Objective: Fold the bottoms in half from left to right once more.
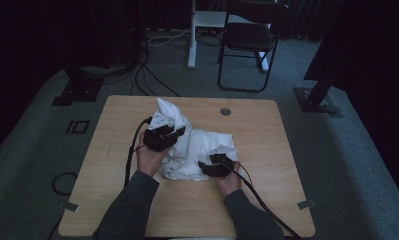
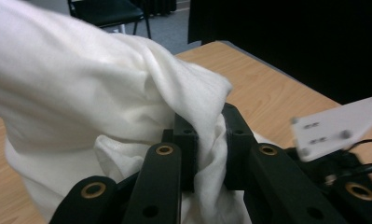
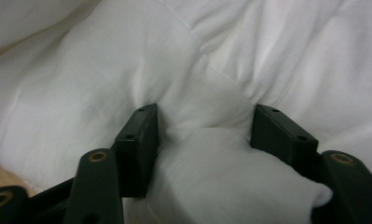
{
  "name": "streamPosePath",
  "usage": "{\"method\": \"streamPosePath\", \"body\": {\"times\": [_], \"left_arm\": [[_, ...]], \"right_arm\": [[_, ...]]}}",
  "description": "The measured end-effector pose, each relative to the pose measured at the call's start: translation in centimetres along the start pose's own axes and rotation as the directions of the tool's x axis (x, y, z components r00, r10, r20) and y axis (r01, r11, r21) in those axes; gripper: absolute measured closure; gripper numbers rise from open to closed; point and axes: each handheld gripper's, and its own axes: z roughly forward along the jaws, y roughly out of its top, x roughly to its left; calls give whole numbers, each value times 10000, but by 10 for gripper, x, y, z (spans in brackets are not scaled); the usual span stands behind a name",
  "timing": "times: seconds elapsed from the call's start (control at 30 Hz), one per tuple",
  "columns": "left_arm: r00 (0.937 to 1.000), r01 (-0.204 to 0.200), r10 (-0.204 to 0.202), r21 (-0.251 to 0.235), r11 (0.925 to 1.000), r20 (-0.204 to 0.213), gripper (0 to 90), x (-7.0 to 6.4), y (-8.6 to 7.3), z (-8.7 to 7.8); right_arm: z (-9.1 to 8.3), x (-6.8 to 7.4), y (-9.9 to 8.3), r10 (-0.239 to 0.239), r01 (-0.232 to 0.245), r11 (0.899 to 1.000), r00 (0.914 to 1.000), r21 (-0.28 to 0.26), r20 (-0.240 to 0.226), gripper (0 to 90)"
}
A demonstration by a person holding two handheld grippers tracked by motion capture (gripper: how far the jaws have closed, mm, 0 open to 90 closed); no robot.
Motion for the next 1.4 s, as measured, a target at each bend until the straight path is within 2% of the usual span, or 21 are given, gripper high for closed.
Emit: {"method": "streamPosePath", "body": {"times": [0.17,0.23,0.3,0.4,0.43,0.47,0.5,0.57,0.6,0.63,0.67,0.7,0.77,0.9,1.07,1.13,1.2,1.23,1.27,1.33,1.4], "left_arm": [[9995,-196,192,131,9997,241,804,-11,-1,9],[9993,-245,236,316,9992,279,804,-14,-4,15],[9991,-208,190,475,9987,366,804,-15,-9,21],[9985,-146,114,602,9981,527,804,-16,-16,27],[9985,-146,114,602,9981,527,804,-16,-16,27],[9982,-138,102,613,9980,590,804,-16,-18,28],[9979,-174,134,633,9978,631,804,-18,-19,30],[9976,-224,176,708,9972,675,803,-21,-20,32],[9976,-224,176,708,9972,675,804,-21,-20,32],[9968,-224,167,732,9971,777,804,-25,-20,35],[9968,-224,167,732,9971,777,803,-25,-20,35],[9963,-268,205,748,9968,831,803,-28,-21,38],[9950,-477,391,923,9946,924,804,-34,-22,43],[9925,-392,287,879,9954,1185,803,-41,-23,49],[9878,-372,236,861,9956,1540,803,-51,-28,56],[9843,-146,-22,939,9955,1765,802,-54,-40,66],[9822,130,-298,914,9957,1853,802,-53,-50,70],[9822,130,-298,914,9957,1853,801,-53,-50,70],[9797,315,-474,840,9960,1947,801,-53,-59,72],[9785,366,-526,830,9959,1992,800,-52,-63,74],[9789,326,-507,940,9950,1979,800,-55,-70,78]], "right_arm": [[13,9,7,-359,350,9993,9961,-128,-809,435],[17,12,11,-552,564,9984,9851,26,-1626,418],[15,11,13,-545,576,9983,9756,84,-2126,390],[-7,2,16,-703,580,9968,9627,-546,-2613,361],[-7,2,16,-703,580,9968,9627,-546,-2613,361],[-19,-4,18,-819,619,9942,9657,-879,-2463,366],[-32,-17,20,-871,690,9920,9801,-1057,-1785,402],[-32,-26,19,-758,724,9962,9945,-479,-726,421],[-32,-26,19,-758,724,9962,9945,-479,-726,421],[-23,-34,13,-743,746,9971,9971,157,-187,446],[-23,-34,13,-743,746,9971,9971,157,-187,446],[-11,-34,7,-892,887,9936,9960,701,42,474],[-4,-33,5,-913,917,9935,9958,678,-88,507],[1,-32,8,-804,818,9951,9964,561,-274,566],[3,-30,7,-720,736,9968,9961,310,-514,579],[4,-30,6,-658,687,9973,9929,257,-986,579],[2,-37,4,-275,303,9994,9889,168,-1461,558],[2,-37,4,-275,303,9994,9889,168,-1461,558],[-4,-47,1,159,-156,9999,9909,33,-1335,512],[-7,-50,-1,262,-268,9996,9921,-32,-1226,505],[-24,-64,-3,578,-607,9971,9965,-461,-608,459]]}}
